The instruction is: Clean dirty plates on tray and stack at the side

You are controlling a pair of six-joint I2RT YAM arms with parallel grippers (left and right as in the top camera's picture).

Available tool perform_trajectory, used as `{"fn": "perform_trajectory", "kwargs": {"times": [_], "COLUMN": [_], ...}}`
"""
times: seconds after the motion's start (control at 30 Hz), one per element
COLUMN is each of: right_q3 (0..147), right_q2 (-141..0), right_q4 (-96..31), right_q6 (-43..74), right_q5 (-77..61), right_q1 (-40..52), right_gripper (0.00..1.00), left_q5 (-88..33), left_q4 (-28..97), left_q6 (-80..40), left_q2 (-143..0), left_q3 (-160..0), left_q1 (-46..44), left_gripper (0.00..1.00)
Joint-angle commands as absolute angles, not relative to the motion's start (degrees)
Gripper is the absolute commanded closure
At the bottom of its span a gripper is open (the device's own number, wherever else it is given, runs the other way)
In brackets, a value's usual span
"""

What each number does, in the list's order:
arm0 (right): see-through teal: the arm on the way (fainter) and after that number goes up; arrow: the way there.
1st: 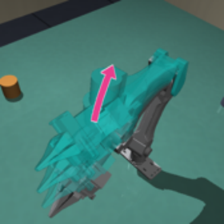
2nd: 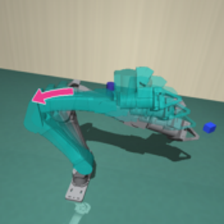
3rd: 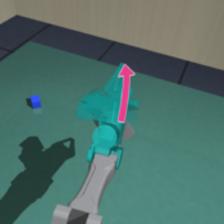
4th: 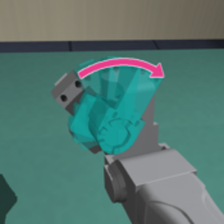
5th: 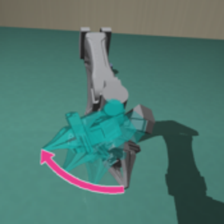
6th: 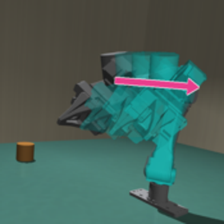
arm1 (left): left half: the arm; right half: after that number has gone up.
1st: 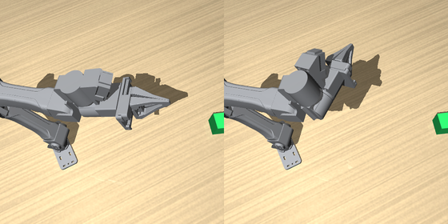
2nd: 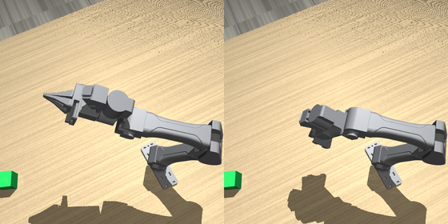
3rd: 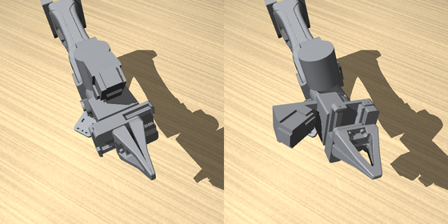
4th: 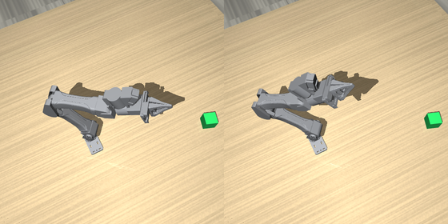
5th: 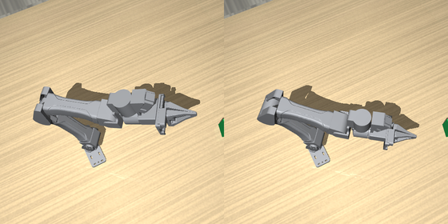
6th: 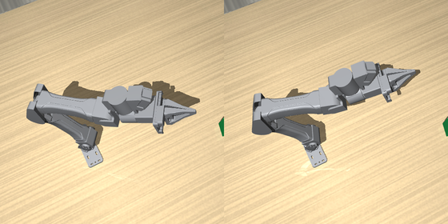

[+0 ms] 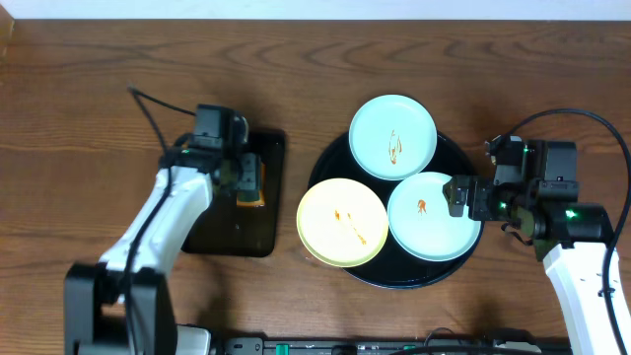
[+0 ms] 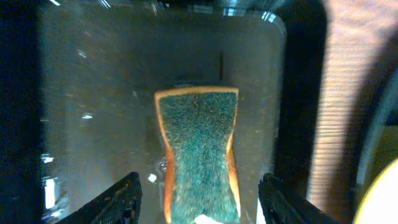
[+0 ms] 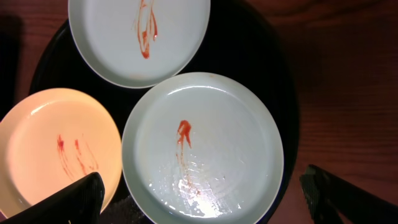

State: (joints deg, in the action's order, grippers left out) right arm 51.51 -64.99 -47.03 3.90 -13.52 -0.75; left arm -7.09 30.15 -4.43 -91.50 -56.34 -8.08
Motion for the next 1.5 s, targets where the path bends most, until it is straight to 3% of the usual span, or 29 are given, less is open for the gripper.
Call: {"fn": "perform_trajectory", "kwargs": {"times": [0.0,0.1,0.23,0.3,0.43,0.47,0.87,1.47], "right_q3": [52.7,52.7,52.7,52.7,52.7,52.7,52.7,52.7], "right_q2": [-64.7,-64.7,-64.7,-64.7,-64.7,-64.7,-64.7,-64.8], "right_q4": [-47.0,-47.0,-47.0,-47.0,-47.0,-47.0,-47.0,-48.0], "right_q6": [4.3,4.2,4.3,4.3,4.3,4.3,4.3,4.2], "right_q5": [-14.0,-14.0,-14.0,-14.0,-14.0,-14.0,-14.0,-16.0], "right_q1": [-1.1,-1.1,-1.1,-1.1,-1.1,-1.1,-1.1,-1.1], "right_gripper": [0.01,0.01,0.01,0.01,0.01,0.01,0.01,0.01], "left_q5": [-5.3,-5.3,-5.3,-5.4,-5.3,-5.3,-4.2,-4.3], "left_q4": [29.6,29.0,28.3,27.9,28.0,28.1,29.6,28.6], "left_q6": [-4.4,-4.8,-4.8,-4.8,-5.0,-5.0,-5.0,-5.0], "left_q2": [-94.9,-97.6,-100.0,-100.6,-100.2,-99.7,-87.1,-99.0], "left_q3": [-57.5,-57.5,-57.5,-57.5,-57.6,-57.6,-58.0,-55.6], "left_q1": [-8.6,-8.6,-8.6,-8.6,-8.6,-8.6,-8.6,-8.6], "left_gripper": [0.39,0.40,0.48,0.59,0.90,0.92,0.93,0.93]}}
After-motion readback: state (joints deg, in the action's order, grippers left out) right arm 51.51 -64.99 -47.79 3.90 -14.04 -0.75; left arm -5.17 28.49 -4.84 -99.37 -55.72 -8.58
